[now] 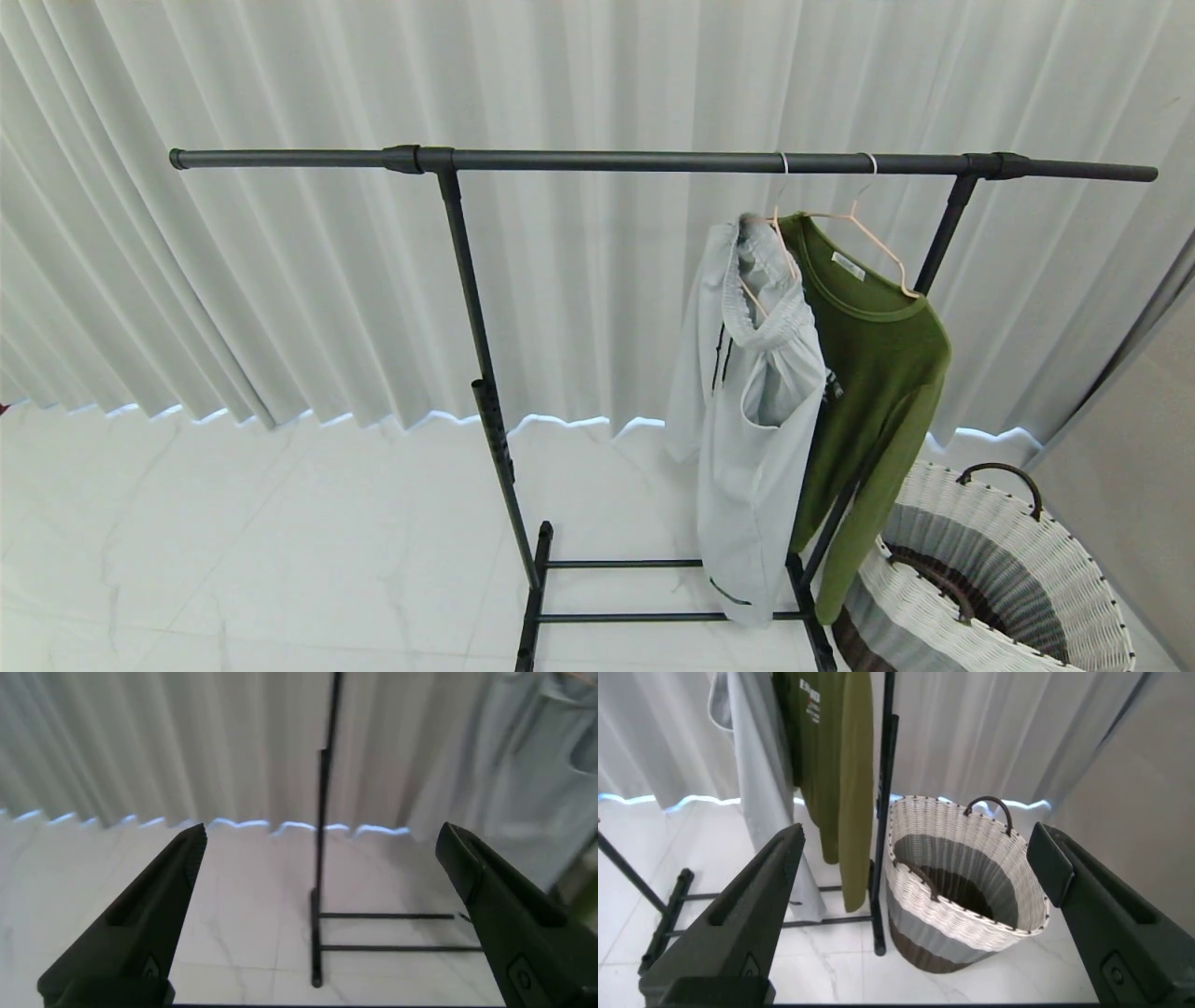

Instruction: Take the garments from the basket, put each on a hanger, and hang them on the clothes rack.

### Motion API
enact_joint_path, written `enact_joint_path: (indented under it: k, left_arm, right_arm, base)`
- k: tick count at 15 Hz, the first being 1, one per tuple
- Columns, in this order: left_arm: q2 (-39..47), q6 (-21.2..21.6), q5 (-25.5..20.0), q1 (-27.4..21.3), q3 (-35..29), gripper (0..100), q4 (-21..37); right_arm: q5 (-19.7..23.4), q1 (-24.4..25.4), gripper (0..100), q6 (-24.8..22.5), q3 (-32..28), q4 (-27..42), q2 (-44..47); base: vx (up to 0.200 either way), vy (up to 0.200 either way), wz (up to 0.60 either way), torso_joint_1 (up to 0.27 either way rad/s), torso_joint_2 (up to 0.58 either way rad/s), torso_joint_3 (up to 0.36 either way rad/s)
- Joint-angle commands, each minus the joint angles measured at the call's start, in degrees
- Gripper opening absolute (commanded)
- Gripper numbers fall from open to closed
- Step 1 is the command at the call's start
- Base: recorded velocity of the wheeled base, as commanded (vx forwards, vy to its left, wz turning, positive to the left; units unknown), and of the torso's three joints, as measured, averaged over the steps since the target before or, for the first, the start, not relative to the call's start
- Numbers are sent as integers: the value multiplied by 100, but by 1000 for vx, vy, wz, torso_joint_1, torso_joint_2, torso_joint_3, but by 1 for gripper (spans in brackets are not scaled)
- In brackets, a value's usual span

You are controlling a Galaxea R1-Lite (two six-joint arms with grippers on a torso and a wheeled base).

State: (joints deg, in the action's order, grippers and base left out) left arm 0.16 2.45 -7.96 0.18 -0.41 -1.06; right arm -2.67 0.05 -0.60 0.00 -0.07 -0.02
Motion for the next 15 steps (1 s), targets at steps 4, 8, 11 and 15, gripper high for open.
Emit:
enact_joint_path:
  k: [4,8,11,15]
  left_arm:
    - [-7,-60,787,-36,41,100,45]
    - [-7,-122,778,-36,41,100,97]
    - [-7,-122,778,-36,41,100,97]
    - [-7,-122,778,-36,41,100,97]
  right_arm:
    - [-32,4,100,-37,0,7,11]
    - [-41,4,100,51,0,7,2]
    - [-41,4,100,51,0,7,2]
    - [-41,4,100,51,0,7,2]
  base:
    - [0,0,0,0,0,0]
    - [0,0,0,0,0,0]
    - [0,0,0,0,0,0]
    - [0,0,0,0,0,0]
